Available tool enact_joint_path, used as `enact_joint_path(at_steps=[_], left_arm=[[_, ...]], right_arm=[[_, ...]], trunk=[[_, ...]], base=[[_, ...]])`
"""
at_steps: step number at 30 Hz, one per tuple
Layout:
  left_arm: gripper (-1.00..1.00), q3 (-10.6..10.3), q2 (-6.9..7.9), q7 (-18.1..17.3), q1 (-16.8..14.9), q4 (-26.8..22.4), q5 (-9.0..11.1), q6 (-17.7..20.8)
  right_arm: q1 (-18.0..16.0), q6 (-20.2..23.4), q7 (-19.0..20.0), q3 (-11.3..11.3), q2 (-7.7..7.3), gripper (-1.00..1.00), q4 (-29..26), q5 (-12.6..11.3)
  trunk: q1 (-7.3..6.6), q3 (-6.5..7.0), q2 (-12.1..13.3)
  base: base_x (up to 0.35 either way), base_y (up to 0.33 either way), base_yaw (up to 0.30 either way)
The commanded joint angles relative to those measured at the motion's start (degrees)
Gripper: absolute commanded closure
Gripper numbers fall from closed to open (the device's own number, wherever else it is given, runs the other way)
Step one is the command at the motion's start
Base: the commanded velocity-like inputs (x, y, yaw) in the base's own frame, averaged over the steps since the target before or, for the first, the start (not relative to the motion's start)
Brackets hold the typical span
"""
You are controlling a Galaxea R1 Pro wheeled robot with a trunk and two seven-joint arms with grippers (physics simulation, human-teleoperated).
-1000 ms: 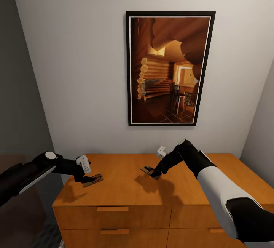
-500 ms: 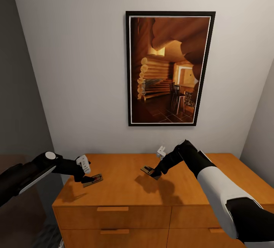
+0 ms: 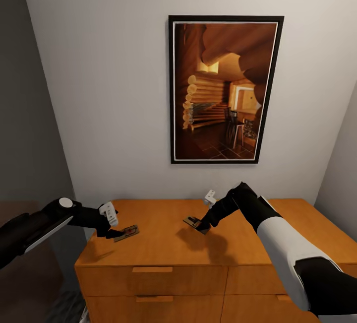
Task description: Take the four mousetraps from the cabinet in the bathroom and place them on the bathroom floor. Make sure all four end up on the same floor surface, and ensure that at least two of them are either under or directly next to the same bathroom sink.
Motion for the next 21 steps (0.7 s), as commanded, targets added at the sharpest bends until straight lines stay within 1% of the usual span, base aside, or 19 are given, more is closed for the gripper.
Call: enact_joint_path(at_steps=[1,21], left_arm=[[-1.00,-0.18,0.05,0.11,-0.11,-0.03,0.60,0.47],[-1.00,-0.01,0.05,0.13,-0.11,-0.06,0.65,0.44]], right_arm=[[-0.04,0.80,0.27,0.12,-0.02,1.00,-0.11,0.02],[-0.04,0.80,0.27,0.12,0.00,1.00,-0.12,0.02]], trunk=[[0.01,-0.09,-0.07],[0.01,-0.09,-0.07]], base=[[-0.019,0.040,0.000],[-0.002,0.005,0.000]])
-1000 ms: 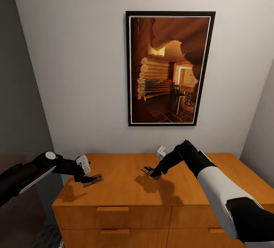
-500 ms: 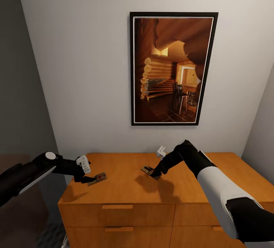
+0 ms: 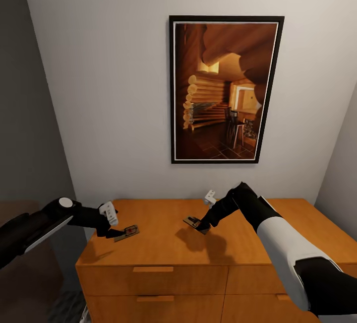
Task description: Take the four mousetraps from the cabinet in the bathroom and place them on the bathroom floor. Make sure all four end up on the same floor surface, and ensure that at least two of them are either under or directly next to the same bathroom sink.
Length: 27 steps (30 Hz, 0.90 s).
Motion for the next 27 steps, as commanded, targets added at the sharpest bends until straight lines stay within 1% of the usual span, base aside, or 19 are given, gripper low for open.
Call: enact_joint_path(at_steps=[1,9,27], left_arm=[[-1.00,-0.16,0.05,0.19,-0.13,-0.05,0.60,0.50],[-1.00,-0.07,0.10,0.93,-0.13,-0.07,0.68,0.51],[-1.00,-0.17,0.05,0.76,-0.11,-0.10,0.80,0.41]], right_arm=[[-0.04,0.80,0.27,0.10,-0.02,1.00,-0.09,0.03],[-0.04,0.80,0.27,0.10,-0.02,1.00,-0.10,0.05],[-0.04,0.80,0.27,0.10,-0.04,1.00,-0.10,0.03]], trunk=[[0.01,-0.09,-0.06],[0.01,-0.09,-0.06],[0.01,-0.09,-0.06]], base=[[0.000,0.000,0.000],[0.000,0.000,0.000],[0.000,0.000,0.000]])
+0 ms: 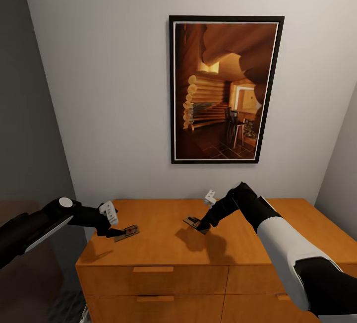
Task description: Take the four mousetraps from the cabinet in the bathroom and place them on the bathroom floor. Make sure all four end up on the same floor surface, and ensure that at least two of them are either under or directly next to the same bathroom sink.
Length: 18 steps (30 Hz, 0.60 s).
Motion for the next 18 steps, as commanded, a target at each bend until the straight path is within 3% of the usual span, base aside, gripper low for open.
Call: enact_joint_path(at_steps=[1,18], left_arm=[[-1.00,-0.19,0.05,0.09,-0.11,-0.07,0.62,0.50],[-1.00,-0.13,0.05,-0.03,-0.12,-0.11,0.61,0.50]], right_arm=[[-0.04,0.80,0.27,0.11,0.00,1.00,-0.08,0.03],[-0.04,0.80,0.27,0.11,-0.02,1.00,-0.09,0.03]], trunk=[[0.01,-0.09,-0.07],[0.01,-0.09,-0.07]], base=[[0.000,0.000,0.000],[0.049,0.000,0.000]])
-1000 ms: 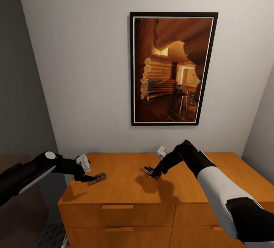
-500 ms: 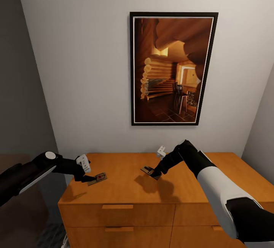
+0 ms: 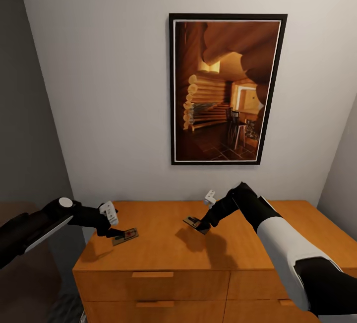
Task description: Take the four mousetraps from the cabinet in the bathroom and place them on the bathroom floor. Make sure all four end up on the same floor surface, and ensure that at least two of them are either under or directly next to the same bathroom sink.
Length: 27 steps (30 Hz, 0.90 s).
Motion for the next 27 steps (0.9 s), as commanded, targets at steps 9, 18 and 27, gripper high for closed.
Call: enact_joint_path(at_steps=[9,18,27], left_arm=[[-1.00,-0.18,0.05,0.14,-0.12,-0.04,0.57,0.50],[-1.00,-0.28,0.03,0.12,-0.13,-0.11,0.71,0.56],[-1.00,-0.25,0.05,0.11,-0.13,-0.11,0.57,0.69]], right_arm=[[-0.04,0.80,0.27,0.11,-0.01,1.00,-0.09,0.03],[-0.04,0.80,0.27,0.11,-0.02,1.00,-0.11,0.03],[-0.04,0.80,0.27,0.11,-0.02,1.00,-0.09,0.03]], trunk=[[0.01,-0.09,-0.07],[0.01,-0.09,-0.07],[0.01,-0.09,-0.07]], base=[[0.001,0.000,0.000],[0.067,0.047,0.000],[0.008,0.006,0.000]])
